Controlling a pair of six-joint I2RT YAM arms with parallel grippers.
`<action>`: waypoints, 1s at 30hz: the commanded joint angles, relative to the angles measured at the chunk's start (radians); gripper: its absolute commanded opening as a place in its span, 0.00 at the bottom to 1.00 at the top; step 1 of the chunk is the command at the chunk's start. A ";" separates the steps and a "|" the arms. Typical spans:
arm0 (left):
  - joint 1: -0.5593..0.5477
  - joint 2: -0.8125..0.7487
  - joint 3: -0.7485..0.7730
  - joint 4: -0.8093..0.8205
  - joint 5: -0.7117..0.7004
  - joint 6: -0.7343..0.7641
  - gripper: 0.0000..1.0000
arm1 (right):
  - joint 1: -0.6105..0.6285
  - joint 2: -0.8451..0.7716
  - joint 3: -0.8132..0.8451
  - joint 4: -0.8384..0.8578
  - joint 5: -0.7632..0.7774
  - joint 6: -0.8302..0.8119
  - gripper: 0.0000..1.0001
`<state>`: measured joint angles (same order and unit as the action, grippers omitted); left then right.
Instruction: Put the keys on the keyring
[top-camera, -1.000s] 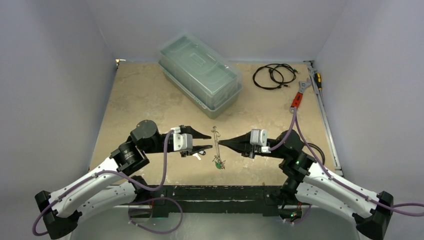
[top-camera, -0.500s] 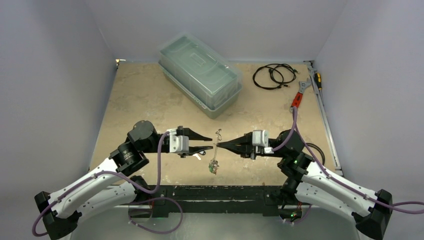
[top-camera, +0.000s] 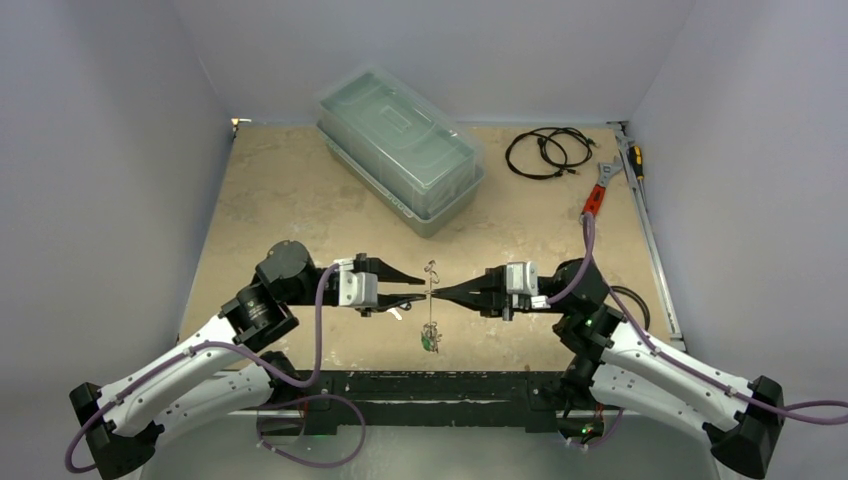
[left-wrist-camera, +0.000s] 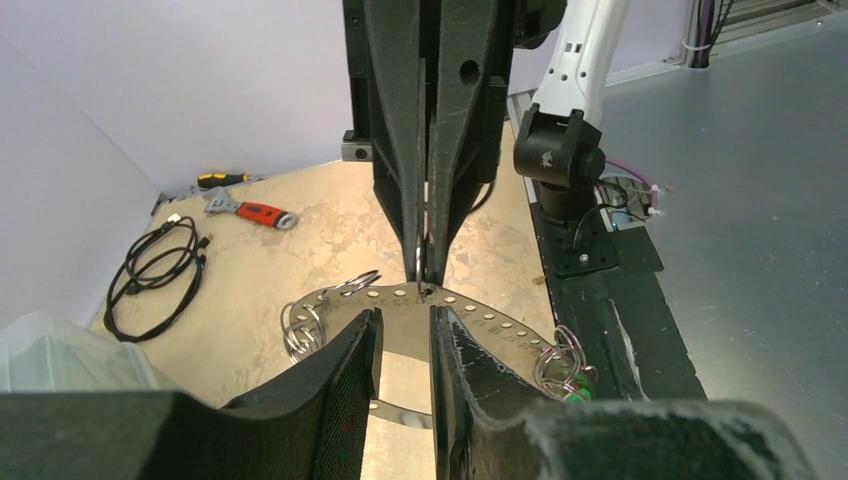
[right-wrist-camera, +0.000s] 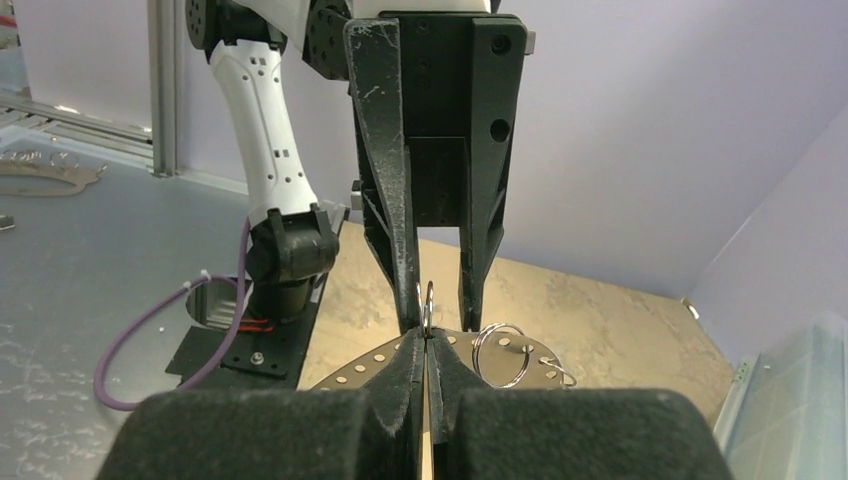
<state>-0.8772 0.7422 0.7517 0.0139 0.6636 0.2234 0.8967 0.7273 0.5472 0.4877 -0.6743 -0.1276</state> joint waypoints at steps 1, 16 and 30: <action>0.004 0.006 -0.011 0.041 0.051 -0.001 0.25 | 0.002 0.007 -0.001 0.072 -0.008 0.012 0.00; 0.004 0.022 -0.014 0.048 0.073 -0.001 0.24 | 0.002 0.030 0.001 0.075 -0.005 0.006 0.00; 0.006 0.016 -0.020 0.061 0.067 0.000 0.19 | 0.002 0.044 0.002 0.065 -0.018 -0.001 0.00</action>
<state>-0.8749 0.7628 0.7376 0.0208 0.7124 0.2234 0.8959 0.7715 0.5472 0.4950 -0.6762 -0.1238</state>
